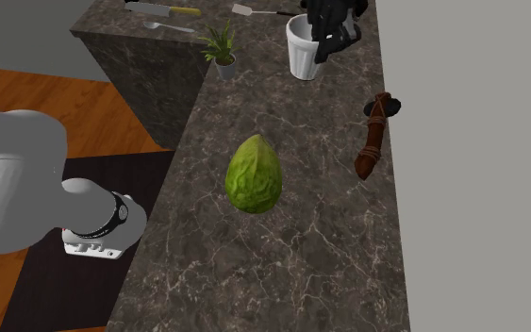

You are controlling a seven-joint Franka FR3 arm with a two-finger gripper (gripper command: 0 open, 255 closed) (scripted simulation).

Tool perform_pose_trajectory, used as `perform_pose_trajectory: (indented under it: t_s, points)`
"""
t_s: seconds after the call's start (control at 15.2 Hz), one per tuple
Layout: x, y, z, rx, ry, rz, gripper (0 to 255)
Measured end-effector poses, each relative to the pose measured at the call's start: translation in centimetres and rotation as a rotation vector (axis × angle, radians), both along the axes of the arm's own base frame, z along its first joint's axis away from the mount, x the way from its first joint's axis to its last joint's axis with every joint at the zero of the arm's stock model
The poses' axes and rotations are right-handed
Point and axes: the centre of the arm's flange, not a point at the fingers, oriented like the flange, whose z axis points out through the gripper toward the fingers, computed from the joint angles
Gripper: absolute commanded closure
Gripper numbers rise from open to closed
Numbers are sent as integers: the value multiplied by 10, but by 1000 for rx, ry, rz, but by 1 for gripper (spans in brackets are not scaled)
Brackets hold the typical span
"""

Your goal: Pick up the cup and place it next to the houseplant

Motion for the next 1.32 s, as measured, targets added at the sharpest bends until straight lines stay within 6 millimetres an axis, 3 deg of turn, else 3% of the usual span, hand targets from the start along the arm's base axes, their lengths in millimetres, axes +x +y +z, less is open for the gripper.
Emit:
perform_pose_trajectory:
  t_s: [0.92,1.32]
  points:
    - [-73,171,-3,0,0,0,255]
    - [-81,187,-21,0,1,-1,255]
